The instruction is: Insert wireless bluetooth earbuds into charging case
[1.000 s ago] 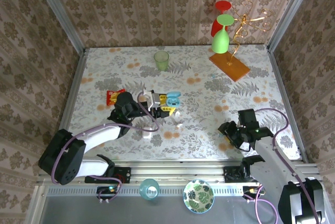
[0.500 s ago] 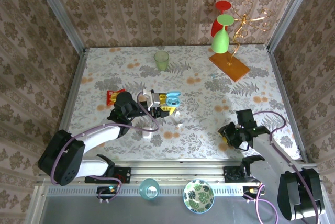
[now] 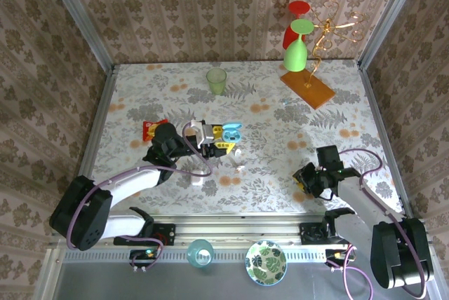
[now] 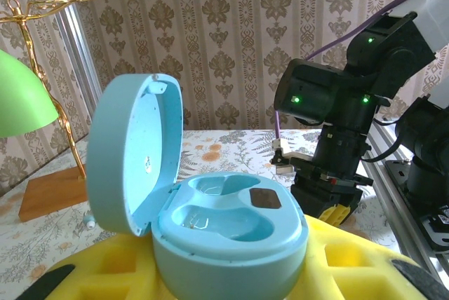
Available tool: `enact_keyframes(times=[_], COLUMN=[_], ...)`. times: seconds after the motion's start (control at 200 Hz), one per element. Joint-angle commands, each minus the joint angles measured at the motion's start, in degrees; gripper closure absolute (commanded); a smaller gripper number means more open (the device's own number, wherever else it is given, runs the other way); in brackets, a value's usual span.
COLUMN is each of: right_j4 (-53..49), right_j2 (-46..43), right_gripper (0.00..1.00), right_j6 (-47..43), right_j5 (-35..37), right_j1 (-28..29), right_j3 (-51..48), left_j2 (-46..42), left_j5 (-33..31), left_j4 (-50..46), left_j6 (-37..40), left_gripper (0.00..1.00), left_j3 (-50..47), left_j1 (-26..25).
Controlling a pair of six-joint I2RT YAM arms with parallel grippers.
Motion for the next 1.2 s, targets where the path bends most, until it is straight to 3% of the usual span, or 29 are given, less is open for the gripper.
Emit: enact_keyframes(times=[0.0,0.425,0.76,0.91,1.085,1.195], right_j4=[1.18,-10.16,-12.9,-11.22,-9.15,-7.44], right_j2=[1.56,5.54,26.68,33.83,37.76,37.42], right_gripper=[0.78,0.85,0.87,0.87,0.81,0.71], right_j6=[-1.17,-17.51,-30.87,-33.05,-35.58,-36.07], right_j5=[1.24,7.88,13.39,11.91,8.23,6.69], right_j1=[-0.25,0.82,13.66,15.57,15.57,15.54], right_j3=[-1.04,11.18,27.35,31.3,33.14,33.12], left_j2=[-0.9,-0.27,0.14,-0.43,-1.1,-1.36], left_j5=[0.85,0.88,0.46,0.1,-0.24,-0.26], left_j4=[-0.27,0.07,0.26,0.04,-1.24,-2.34], left_j6=[1.32,1.31,1.58,1.49,1.91,2.24], left_gripper=[0.74,0.74,0.74,0.74,0.74,0.74], left_j3=[0.26,0.32,-0.24,-0.82,-0.91,-0.52], left_j1=[-0.09,-0.08,0.26,0.35,0.44,0.44])
